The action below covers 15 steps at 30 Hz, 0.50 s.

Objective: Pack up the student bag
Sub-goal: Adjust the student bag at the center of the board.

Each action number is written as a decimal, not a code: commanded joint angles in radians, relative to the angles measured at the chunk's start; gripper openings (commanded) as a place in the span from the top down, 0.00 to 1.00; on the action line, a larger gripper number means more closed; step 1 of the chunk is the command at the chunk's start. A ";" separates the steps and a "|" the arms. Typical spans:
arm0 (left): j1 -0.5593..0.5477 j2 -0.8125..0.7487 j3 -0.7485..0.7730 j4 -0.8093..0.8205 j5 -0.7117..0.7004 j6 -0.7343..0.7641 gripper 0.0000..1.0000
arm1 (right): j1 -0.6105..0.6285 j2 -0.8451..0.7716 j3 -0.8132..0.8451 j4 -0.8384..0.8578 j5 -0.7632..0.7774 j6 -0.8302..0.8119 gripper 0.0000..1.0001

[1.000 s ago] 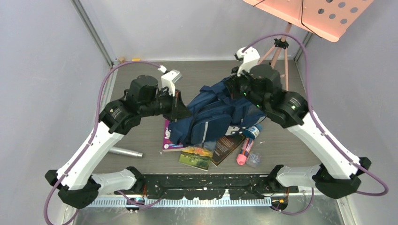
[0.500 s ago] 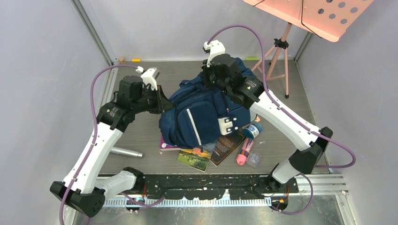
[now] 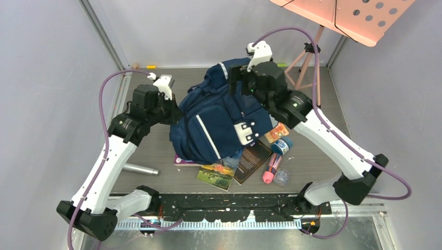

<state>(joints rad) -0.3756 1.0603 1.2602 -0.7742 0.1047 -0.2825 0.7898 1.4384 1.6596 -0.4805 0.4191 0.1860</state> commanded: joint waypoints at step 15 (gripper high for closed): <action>0.029 0.003 -0.074 0.035 -0.490 0.243 0.06 | -0.003 -0.306 -0.504 0.001 0.130 0.217 0.01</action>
<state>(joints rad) -0.3264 1.1412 1.2236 -0.7963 -0.3901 -0.1184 0.7879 1.1667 1.2324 -0.4736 0.5339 0.3206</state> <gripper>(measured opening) 0.943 0.986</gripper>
